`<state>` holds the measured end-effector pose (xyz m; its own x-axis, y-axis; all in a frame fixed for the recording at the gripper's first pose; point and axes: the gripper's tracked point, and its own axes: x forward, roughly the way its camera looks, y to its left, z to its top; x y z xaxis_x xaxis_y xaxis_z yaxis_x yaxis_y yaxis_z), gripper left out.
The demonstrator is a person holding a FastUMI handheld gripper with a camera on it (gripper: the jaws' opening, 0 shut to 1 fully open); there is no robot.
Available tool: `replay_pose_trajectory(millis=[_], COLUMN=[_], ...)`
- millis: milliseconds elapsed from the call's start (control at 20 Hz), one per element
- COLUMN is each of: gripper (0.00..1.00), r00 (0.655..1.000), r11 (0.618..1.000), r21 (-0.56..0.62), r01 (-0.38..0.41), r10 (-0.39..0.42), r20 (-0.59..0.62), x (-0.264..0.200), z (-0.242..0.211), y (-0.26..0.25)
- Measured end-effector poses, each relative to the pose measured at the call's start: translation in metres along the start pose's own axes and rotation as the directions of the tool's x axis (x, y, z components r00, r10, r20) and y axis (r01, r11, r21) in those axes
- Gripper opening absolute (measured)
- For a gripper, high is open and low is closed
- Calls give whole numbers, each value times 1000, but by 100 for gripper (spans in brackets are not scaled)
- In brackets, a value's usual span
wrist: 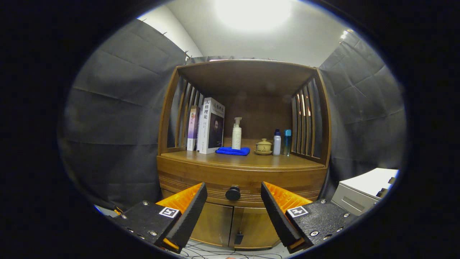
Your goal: Pull open the drawer, take out the items inside it, and place them on the countertop above the cabinet.
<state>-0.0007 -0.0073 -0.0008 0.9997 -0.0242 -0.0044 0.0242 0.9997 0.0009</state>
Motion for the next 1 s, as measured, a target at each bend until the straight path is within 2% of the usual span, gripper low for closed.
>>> replay_pose_trajectory(millis=[200, 400, 600, 750, 1000], gripper=[93, 93, 93, 93, 93], r00=[1000, 998, 995, 988, 982], r11=[1000, 999, 996, 992, 992], r21=[-22, 6, 18, 41, 74], r01=[17, 48, 87, 116, 102], r10=[-18, -48, -86, -111, -88], r20=[-22, -38, -50, -110, -169], x=[2, 9, 31, 53, 78], z=[-6, 0, 4, -9, -30], y=[-5, -10, -18, -22, -16])
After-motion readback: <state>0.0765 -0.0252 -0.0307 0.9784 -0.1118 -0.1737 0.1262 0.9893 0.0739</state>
